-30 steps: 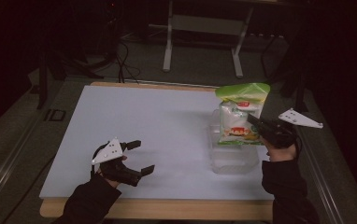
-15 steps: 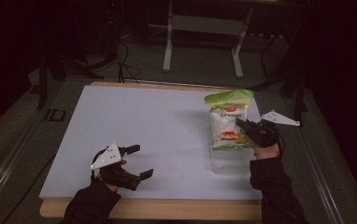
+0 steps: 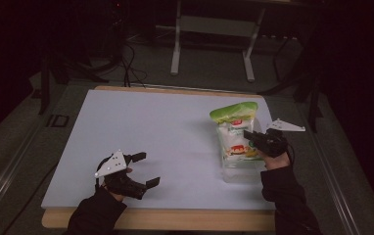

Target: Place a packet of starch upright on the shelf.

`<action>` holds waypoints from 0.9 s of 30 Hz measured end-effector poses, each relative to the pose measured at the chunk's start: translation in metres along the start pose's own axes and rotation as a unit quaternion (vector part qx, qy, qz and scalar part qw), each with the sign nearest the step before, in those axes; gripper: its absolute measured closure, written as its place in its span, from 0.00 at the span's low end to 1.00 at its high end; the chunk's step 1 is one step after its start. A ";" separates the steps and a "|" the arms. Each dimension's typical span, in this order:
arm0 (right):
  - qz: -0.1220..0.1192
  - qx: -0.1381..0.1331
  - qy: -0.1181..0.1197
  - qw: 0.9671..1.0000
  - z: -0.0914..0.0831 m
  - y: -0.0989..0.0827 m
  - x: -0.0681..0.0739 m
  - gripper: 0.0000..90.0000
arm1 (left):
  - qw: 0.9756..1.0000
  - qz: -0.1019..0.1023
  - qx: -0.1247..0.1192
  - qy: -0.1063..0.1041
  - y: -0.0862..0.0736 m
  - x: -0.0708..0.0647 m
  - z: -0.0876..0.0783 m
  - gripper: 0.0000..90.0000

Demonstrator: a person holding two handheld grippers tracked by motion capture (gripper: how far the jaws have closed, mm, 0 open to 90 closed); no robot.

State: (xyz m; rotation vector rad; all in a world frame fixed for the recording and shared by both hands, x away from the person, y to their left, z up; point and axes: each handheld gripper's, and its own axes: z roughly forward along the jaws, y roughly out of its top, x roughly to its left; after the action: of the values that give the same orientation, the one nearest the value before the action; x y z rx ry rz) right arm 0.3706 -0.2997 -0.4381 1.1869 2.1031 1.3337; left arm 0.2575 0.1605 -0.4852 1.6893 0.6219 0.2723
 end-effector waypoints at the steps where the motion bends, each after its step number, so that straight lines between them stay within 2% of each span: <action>1: 0.002 0.003 0.001 1.000 -0.001 0.000 -0.003 0.92 | 1.000 -0.003 -0.001 0.001 0.000 0.000 0.000 0.02; 5: 0.013 0.003 0.005 1.000 -0.004 -0.004 -0.007 0.92 | 1.000 -0.003 -0.001 0.002 0.000 0.002 -0.002 0.02; 9: 0.001 0.016 0.002 1.000 -0.009 -0.006 -0.010 0.92 | 1.000 -0.003 -0.001 0.003 -0.001 0.003 -0.003 0.02; 11: 0.003 0.027 -0.001 1.000 -0.010 -0.008 -0.014 0.92 | 1.000 -0.004 0.000 0.003 -0.002 0.003 -0.003 0.02; 14: -0.006 0.036 -0.007 0.999 -0.012 -0.011 -0.019 0.92 | 1.000 -0.005 0.000 0.003 -0.002 0.003 -0.003 0.02; 19: -0.029 0.055 -0.016 0.998 -0.015 -0.014 -0.017 0.92 | 1.000 -0.006 0.001 0.004 -0.004 0.005 -0.003 0.02; 24: -0.015 0.078 -0.018 0.997 -0.017 -0.024 -0.024 0.91 | 1.000 -0.005 0.006 0.003 -0.005 0.005 -0.004 0.02; 27: -0.021 0.088 -0.024 0.996 -0.019 -0.025 -0.024 0.89 | 1.000 -0.007 0.005 0.002 -0.006 0.006 -0.003 0.02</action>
State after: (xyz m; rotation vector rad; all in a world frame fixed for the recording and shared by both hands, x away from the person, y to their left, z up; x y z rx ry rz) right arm 0.3603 -0.3349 -0.4531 1.2233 2.2359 1.1101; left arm 0.2594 0.1665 -0.4908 1.6946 0.6392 0.2625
